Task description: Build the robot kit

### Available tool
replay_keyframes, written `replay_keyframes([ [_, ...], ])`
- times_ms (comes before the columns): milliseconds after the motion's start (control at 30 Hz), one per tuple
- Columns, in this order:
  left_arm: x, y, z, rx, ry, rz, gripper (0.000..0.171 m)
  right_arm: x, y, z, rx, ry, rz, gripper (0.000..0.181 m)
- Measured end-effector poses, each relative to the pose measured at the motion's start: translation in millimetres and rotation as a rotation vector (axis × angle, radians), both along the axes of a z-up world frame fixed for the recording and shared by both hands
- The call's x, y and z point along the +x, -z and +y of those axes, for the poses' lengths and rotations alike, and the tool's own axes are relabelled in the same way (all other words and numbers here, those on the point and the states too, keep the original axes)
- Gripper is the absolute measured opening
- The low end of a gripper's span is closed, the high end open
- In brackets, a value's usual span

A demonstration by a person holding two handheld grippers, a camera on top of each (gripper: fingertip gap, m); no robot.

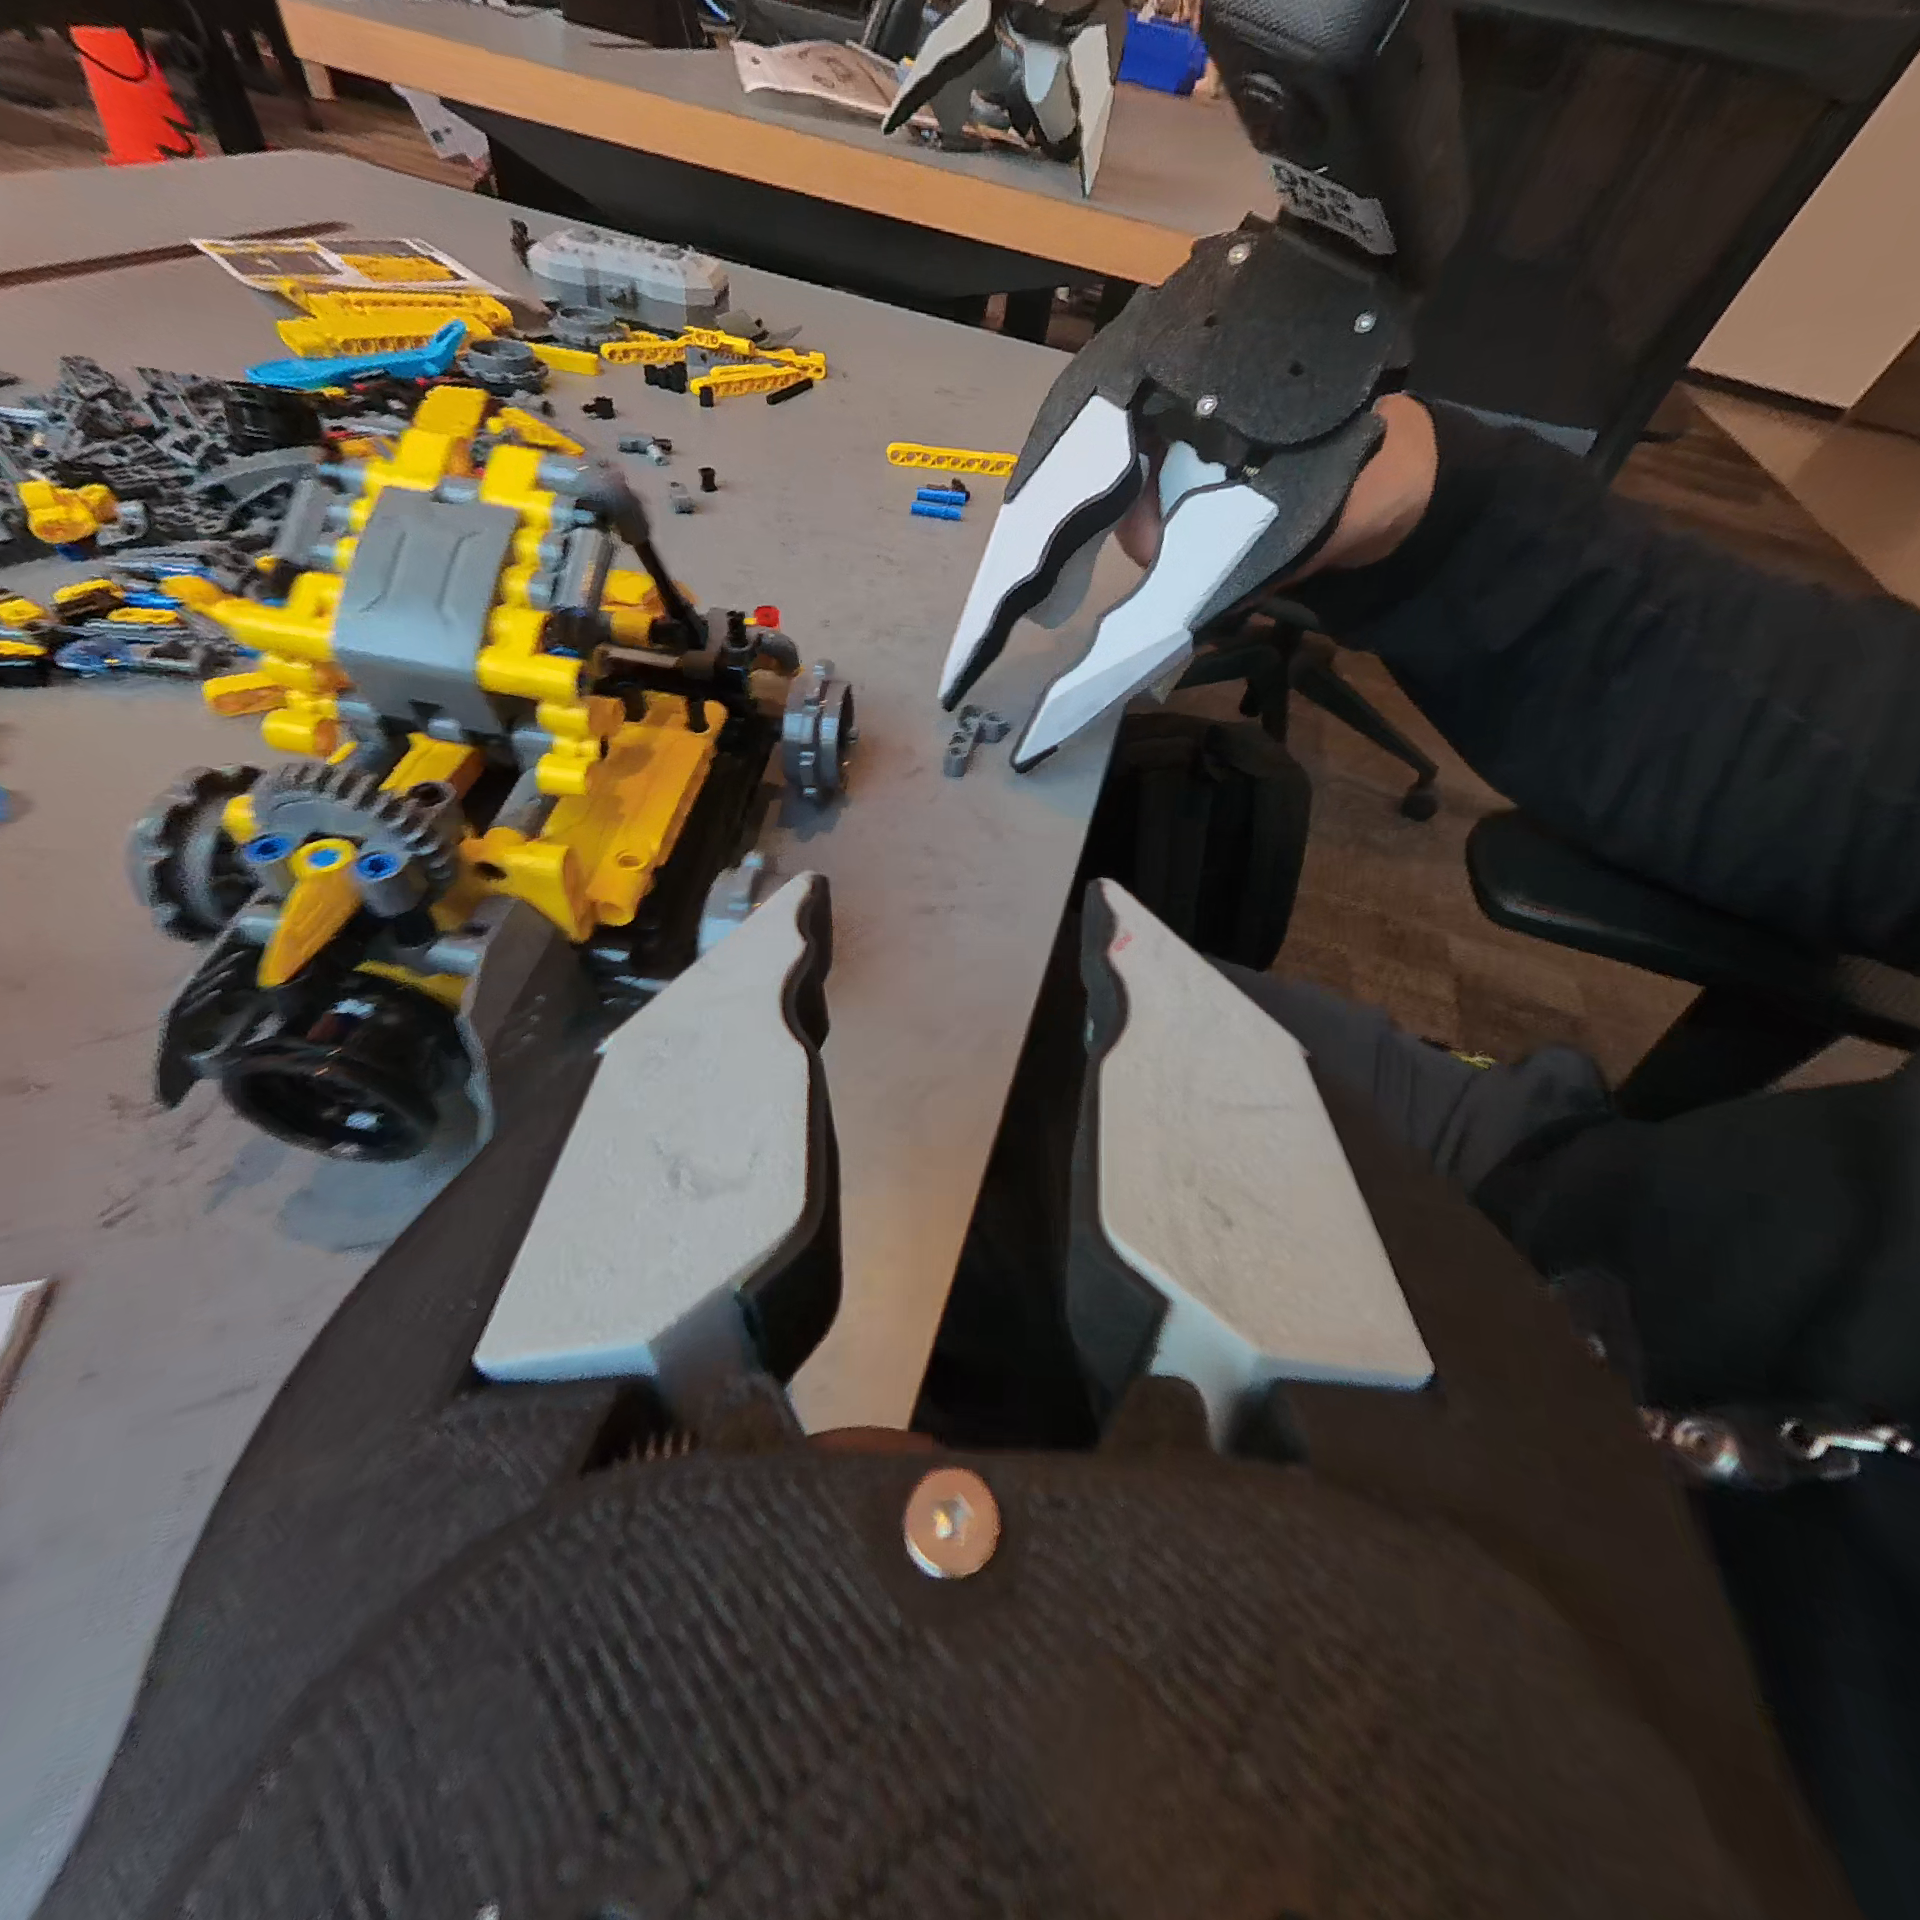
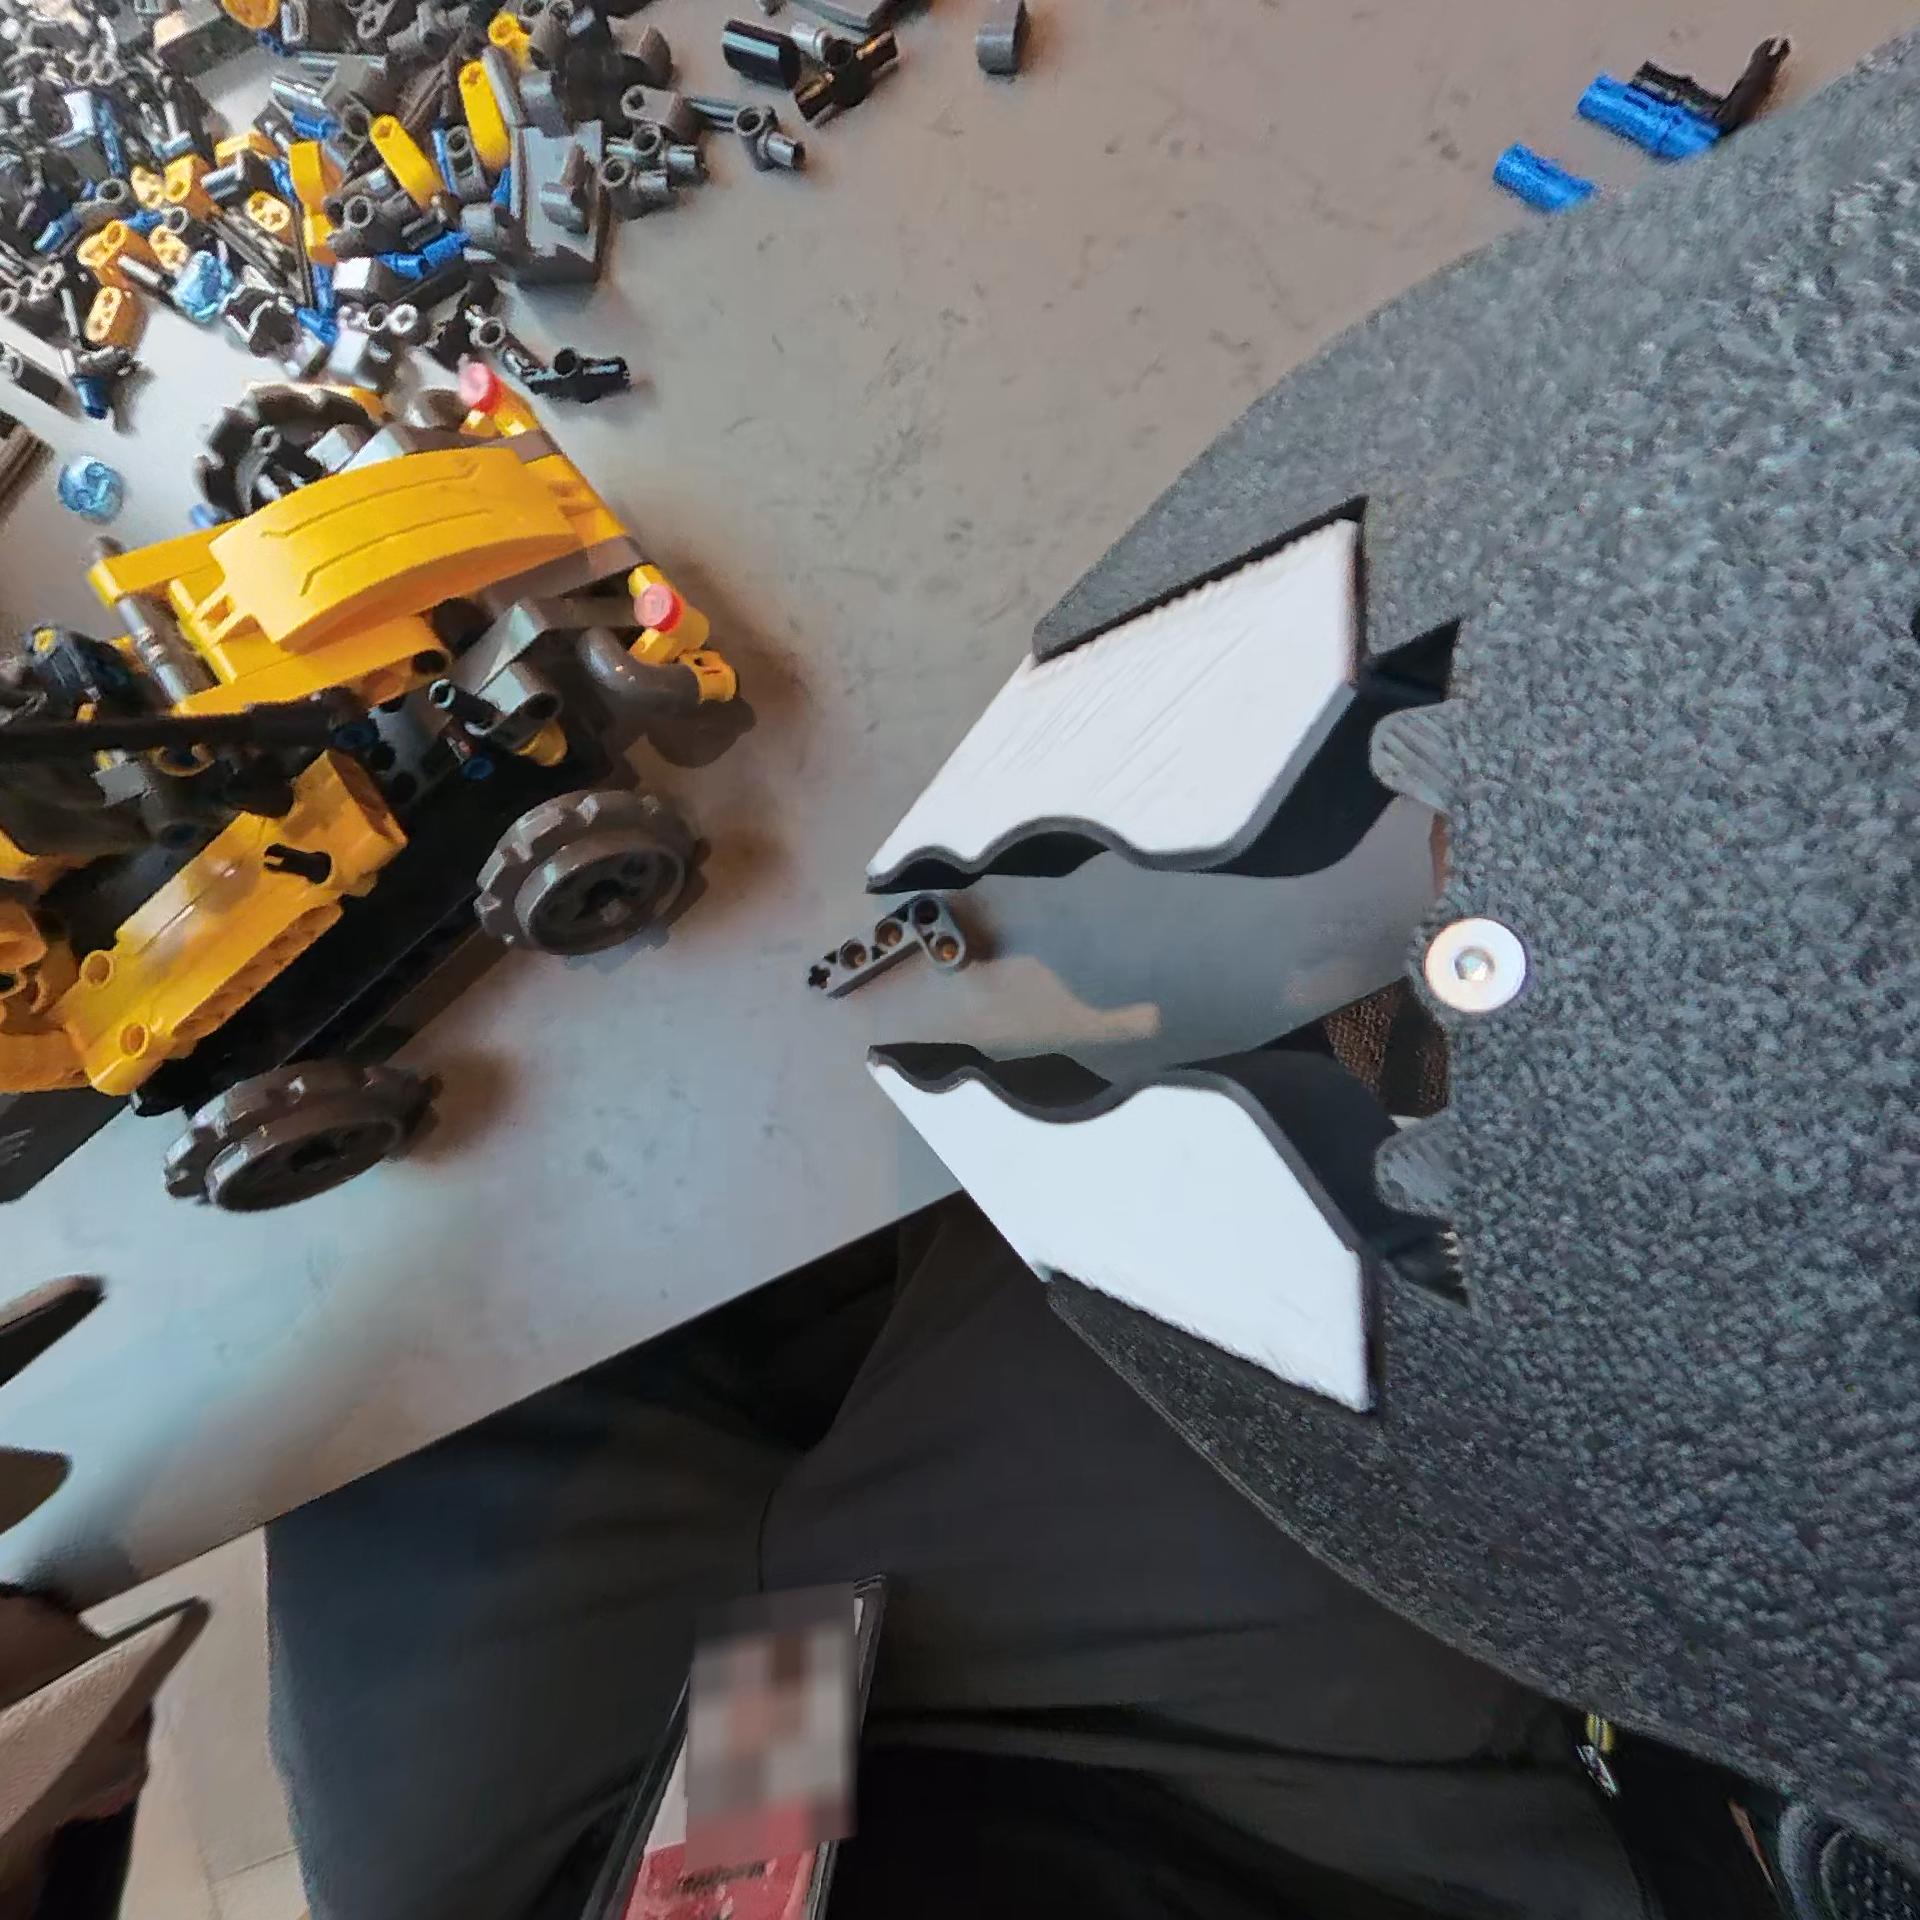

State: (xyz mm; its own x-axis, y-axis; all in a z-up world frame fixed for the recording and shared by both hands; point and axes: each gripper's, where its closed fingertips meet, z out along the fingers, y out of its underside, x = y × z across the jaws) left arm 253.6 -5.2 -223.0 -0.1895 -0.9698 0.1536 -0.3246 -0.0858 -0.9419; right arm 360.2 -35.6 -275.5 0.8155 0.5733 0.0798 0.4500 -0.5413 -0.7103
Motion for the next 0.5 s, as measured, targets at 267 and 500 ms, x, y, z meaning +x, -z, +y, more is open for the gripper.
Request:
replay_keyframes([
  [267, 25.1, 7.9, -41.4, 0.052, 0.031, 0.069, 0.046, -43.8, -26.1, -12.9, 0.068, -0.123, 0.077, 0.03],
  [500, 44.2, 14.7, -34.2, 0.023, -0.04, 0.096, 0.044, -6.6, -21.3, -14.7, 0.077, 0.019, 0.042, 0.03],
])
